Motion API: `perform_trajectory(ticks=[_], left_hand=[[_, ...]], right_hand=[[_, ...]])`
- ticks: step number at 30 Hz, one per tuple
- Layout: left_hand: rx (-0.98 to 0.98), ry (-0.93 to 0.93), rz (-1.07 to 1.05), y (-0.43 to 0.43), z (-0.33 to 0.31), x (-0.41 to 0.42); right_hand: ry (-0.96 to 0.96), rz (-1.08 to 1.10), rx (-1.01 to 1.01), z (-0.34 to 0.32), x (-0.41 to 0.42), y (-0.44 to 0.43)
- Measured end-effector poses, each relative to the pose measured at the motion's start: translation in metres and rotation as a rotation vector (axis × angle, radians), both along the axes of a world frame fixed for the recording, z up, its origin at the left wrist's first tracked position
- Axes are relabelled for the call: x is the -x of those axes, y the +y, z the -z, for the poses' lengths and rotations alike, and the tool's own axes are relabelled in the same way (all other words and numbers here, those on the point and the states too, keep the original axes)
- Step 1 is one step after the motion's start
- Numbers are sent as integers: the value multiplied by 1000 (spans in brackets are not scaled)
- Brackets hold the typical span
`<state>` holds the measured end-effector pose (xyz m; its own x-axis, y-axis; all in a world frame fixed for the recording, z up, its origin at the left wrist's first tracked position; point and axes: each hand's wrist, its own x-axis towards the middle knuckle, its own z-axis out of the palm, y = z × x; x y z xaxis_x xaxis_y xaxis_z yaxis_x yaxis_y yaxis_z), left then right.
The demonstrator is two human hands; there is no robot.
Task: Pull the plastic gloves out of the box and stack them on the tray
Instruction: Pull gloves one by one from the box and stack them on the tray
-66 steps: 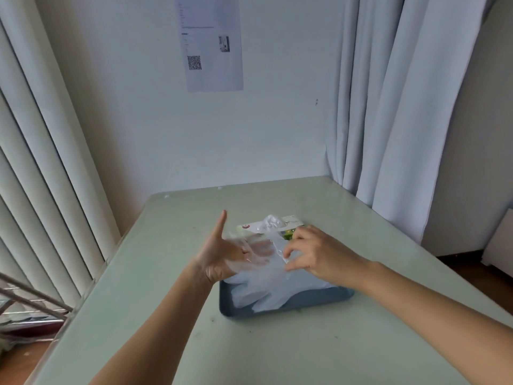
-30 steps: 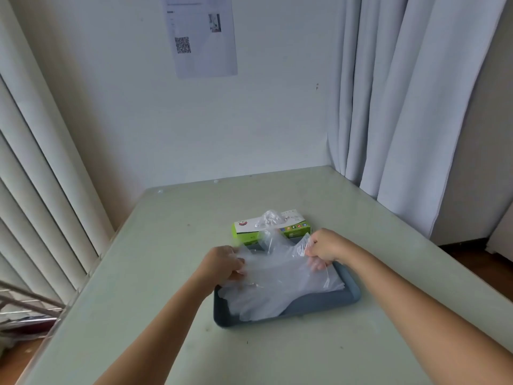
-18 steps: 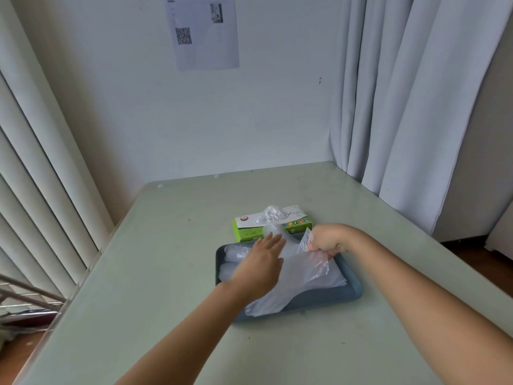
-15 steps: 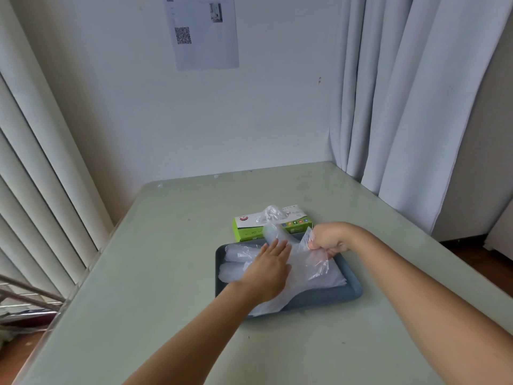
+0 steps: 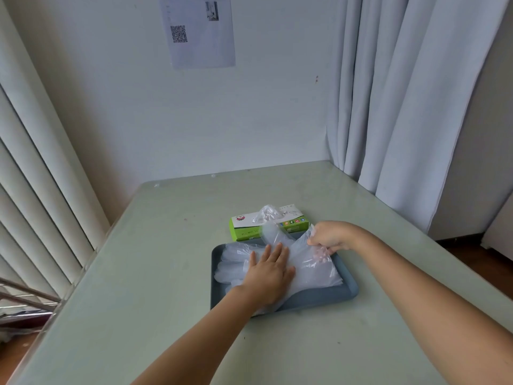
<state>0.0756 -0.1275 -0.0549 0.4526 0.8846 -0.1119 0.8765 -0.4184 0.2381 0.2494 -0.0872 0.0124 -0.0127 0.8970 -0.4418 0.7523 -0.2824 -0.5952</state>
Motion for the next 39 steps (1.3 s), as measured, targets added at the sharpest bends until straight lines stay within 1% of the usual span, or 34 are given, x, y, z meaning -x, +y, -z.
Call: perform_trajectory(ticks=[1, 2, 3, 4, 5, 6, 8, 10, 12, 14, 16, 17, 19, 21, 23, 24, 25, 27, 28, 29, 31, 33, 35, 39], left_hand=[[1, 12, -4, 0, 0, -1], [-1, 22, -7, 0, 0, -1], [-6, 29, -6, 0, 0, -2], [-18, 41, -4, 0, 0, -3], [-38, 64, -1, 0, 1, -3], [-65, 94, 6, 0, 1, -3], [-104, 155, 28, 1, 1, -4], [-108, 189, 38, 2, 0, -5], [-100, 219, 41, 0, -2, 2], [-123, 249, 7, 0, -4, 17], [-183, 294, -87, 0, -8, 40], [-198, 350, -154, 0, -14, 53], [-199, 478, -295, -3, -26, 78], [-211, 524, -415, -9, -42, 92], [-261, 479, -460, -13, -56, 93], [-298, 429, -450, -14, -60, 89], [-341, 362, -407, -14, -61, 82], [-412, 169, -229, -19, -59, 57], [-403, 62, -125, -24, -56, 42], [-349, -39, -54, -30, -53, 27], [-181, -165, 9, -37, -44, 1], [-72, -186, 5, -32, -29, -12], [-12, -161, -55, -24, -14, -13], [-1, 25, -112, -18, -1, -3]], right_hand=[[-187, -18, -164, -1, 1, -2], [-343, -6, -382, -1, 4, -6], [-390, 7, -573, 1, 10, -12], [-332, -8, -698, 6, 18, -19], [-265, -71, -747, 13, 26, -27], [-224, -165, -719, 24, 32, -33], [-221, -315, -572, 48, 39, -42], [-273, -364, -499, 62, 32, -42], [-379, -394, -449, 67, 23, -41], [-435, -408, -372, 69, 17, -45], [-438, -405, -333, 71, 14, -50], [-440, -405, -326, 70, 12, -52], [-446, -408, -323, 71, 11, -51], [-450, -415, -326, 70, 10, -51], [-454, -418, -326, 69, 12, -52], [-458, -420, -323, 68, 12, -53], [-458, -419, -318, 68, 13, -53], [-453, -409, -311, 68, 13, -53], [-453, -407, -309, 68, 14, -52], [-455, -405, -307, 68, 14, -52], [-469, -408, -306, 68, 15, -52], [-480, -404, -312, 67, 16, -53], [-469, -397, -324, 66, 16, -54], [-465, -395, -333, 68, 15, -54]])
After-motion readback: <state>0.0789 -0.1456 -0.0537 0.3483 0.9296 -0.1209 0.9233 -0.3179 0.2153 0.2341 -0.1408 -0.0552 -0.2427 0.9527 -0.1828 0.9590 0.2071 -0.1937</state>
